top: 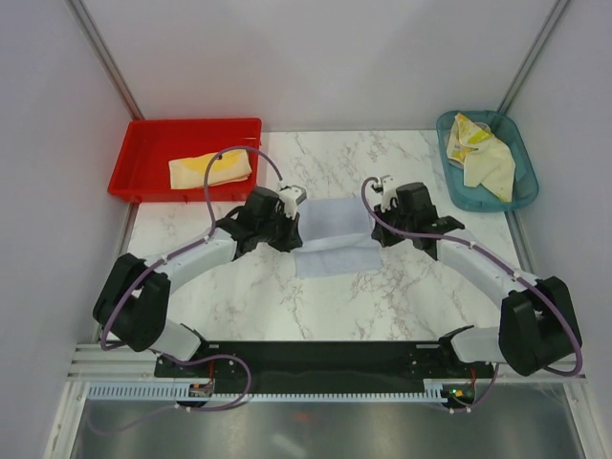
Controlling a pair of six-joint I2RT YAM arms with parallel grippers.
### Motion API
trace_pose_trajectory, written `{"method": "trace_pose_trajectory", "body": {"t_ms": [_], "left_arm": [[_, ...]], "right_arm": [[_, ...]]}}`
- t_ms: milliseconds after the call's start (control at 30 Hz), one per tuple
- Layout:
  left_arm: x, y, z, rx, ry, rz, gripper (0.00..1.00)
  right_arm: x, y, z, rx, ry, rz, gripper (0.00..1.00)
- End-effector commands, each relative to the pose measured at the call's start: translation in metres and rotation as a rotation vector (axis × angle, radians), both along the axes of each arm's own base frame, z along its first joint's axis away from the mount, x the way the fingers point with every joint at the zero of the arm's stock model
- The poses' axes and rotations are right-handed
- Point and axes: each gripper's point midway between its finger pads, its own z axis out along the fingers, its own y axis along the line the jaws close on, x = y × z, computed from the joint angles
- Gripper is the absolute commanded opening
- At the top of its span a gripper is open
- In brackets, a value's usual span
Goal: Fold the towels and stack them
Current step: Fold the towel
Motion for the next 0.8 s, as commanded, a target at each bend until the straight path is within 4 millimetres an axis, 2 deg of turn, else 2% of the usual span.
{"method": "trace_pose_trajectory", "body": {"t_ms": [0,33,100,167,200,233,300,333,400,433,567,700,767], "left_arm": [[0.040,-0.004,0.037,-0.014,-0.124,0.094,0.02],[0.046,-0.007,0.049,-0.027,-0.149,0.096,0.02],[0.049,-0.010,0.057,-0.034,-0.167,0.085,0.02],[0.044,-0.010,0.053,-0.023,-0.165,0.070,0.02],[0.041,-0.009,0.049,-0.017,-0.161,0.068,0.02],[0.035,-0.005,0.037,-0.001,-0.143,0.067,0.02],[0.027,-0.003,0.026,0.002,-0.121,0.064,0.02],[0.021,-0.001,0.015,0.003,-0.098,0.066,0.02],[0.014,-0.001,0.009,-0.004,-0.083,0.062,0.02],[0.009,0.001,0.004,-0.001,-0.071,0.065,0.02],[0.000,0.000,-0.003,-0.003,-0.061,0.071,0.03],[-0.012,-0.001,-0.012,0.002,-0.030,0.063,0.16],[-0.019,-0.004,-0.017,0.005,-0.012,0.053,0.22]], "right_arm": [[0.056,-0.002,0.065,-0.039,-0.232,-0.039,0.00],[0.068,0.001,0.085,-0.036,-0.281,-0.039,0.00],[0.079,-0.002,0.091,-0.069,-0.307,-0.044,0.00],[0.077,-0.005,0.089,-0.090,-0.293,-0.049,0.00],[0.073,-0.006,0.085,-0.086,-0.277,-0.052,0.00],[0.064,-0.008,0.069,-0.087,-0.241,-0.050,0.00],[0.050,-0.007,0.060,-0.056,-0.225,-0.045,0.00],[0.040,-0.010,0.040,-0.052,-0.194,-0.058,0.00],[0.030,-0.011,0.028,-0.028,-0.166,-0.073,0.00],[0.023,-0.011,0.016,-0.016,-0.132,-0.087,0.00],[0.009,-0.012,-0.002,0.002,-0.054,-0.119,0.03],[0.000,-0.016,-0.010,0.009,0.006,-0.177,0.08],[-0.005,-0.017,-0.015,0.013,0.031,-0.200,0.18]]}}
